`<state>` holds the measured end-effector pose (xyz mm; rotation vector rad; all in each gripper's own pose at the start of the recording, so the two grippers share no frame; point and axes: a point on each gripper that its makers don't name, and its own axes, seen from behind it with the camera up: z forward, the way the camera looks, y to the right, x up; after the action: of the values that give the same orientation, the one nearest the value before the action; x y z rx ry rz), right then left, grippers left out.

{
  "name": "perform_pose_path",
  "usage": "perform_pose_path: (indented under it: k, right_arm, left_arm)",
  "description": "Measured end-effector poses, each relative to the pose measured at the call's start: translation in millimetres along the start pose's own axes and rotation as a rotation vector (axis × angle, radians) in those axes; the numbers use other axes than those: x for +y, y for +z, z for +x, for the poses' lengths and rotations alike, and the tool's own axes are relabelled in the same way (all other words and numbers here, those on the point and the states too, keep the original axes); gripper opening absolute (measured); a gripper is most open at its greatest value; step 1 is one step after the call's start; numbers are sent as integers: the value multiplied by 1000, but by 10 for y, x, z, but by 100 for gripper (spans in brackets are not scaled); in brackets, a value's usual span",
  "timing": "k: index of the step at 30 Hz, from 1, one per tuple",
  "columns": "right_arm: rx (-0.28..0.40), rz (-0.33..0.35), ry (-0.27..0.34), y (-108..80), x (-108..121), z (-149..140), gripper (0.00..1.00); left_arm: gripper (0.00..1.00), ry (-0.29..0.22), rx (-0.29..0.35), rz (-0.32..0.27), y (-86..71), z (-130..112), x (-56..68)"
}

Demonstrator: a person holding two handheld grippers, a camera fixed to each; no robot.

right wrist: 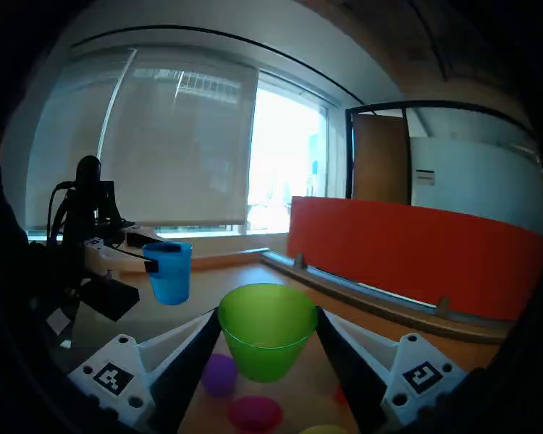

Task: Pour water

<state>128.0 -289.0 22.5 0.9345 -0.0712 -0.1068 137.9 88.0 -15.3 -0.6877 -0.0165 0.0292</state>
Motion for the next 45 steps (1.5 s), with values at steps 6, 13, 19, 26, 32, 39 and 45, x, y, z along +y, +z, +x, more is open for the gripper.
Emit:
perform_pose_path:
  k: [6, 13, 19, 26, 32, 39, 45]
  right_arm:
    - [26, 5, 1, -1, -33, 7, 95]
    - [42, 17, -2, -5, -78, 7, 95]
    - [43, 23, -1, -8, -93, 30, 95]
    - [38, 27, 7, -14, -87, 37, 95]
    - [32, 33, 5, -14, -94, 32, 95]
    - [13, 48, 4, -21, -137, -3, 95]
    - [0, 61, 5, -22, -173, -57, 95]
  left_arm:
    - [86, -1, -3, -6, 6, -18, 25]
    - [86, -3, -5, -8, 11, -34, 28]
    - [86, -2, -7, -7, 16, -41, 25]
    - [86, 0, -9, -10, 24, -54, 27]
    - [86, 6, -12, -11, 26, -46, 33]
    - [86, 21, -12, -10, 22, -40, 35]
    - [86, 41, -7, -12, 25, -12, 46]
